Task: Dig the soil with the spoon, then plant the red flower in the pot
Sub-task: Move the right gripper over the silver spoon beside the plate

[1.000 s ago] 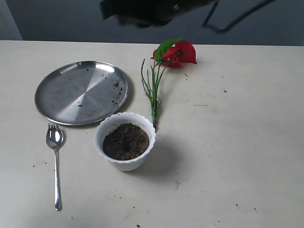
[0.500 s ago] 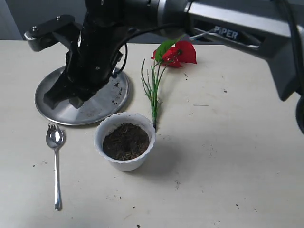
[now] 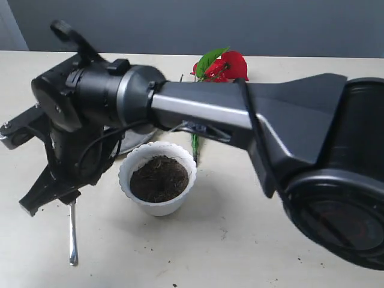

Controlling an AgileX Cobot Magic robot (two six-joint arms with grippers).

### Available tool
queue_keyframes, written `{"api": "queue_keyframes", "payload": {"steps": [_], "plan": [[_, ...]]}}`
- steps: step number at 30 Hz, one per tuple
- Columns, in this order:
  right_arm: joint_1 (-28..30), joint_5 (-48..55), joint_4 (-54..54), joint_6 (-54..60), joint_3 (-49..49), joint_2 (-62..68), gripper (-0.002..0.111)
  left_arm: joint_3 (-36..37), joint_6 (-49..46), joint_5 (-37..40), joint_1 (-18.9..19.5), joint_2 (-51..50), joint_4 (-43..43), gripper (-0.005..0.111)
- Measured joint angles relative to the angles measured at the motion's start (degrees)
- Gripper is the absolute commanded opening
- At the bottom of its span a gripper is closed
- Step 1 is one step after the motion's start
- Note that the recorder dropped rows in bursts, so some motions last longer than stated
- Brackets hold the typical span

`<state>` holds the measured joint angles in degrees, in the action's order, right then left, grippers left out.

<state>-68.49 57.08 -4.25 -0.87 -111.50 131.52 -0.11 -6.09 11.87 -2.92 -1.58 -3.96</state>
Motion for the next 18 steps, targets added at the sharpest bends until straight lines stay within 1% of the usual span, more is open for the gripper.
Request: {"api": "queue_keyframes", "payload": {"steps": [10,15,18], "plan": [[-2.9,-3.8,0.6,-6.4,0.0,3.6,0.047,0.0,0.0,0.0,0.0,0.0,0.0,0.0],[-3.0,-3.7,0.6,-11.1,0.0,4.3,0.047,0.0,0.0,0.0,0.0,0.0,0.0,0.0],[-3.0,-2.6,0.3,-12.1,0.0,4.3,0.047,0.0,0.0,0.0,0.0,0.0,0.0,0.0]]}}
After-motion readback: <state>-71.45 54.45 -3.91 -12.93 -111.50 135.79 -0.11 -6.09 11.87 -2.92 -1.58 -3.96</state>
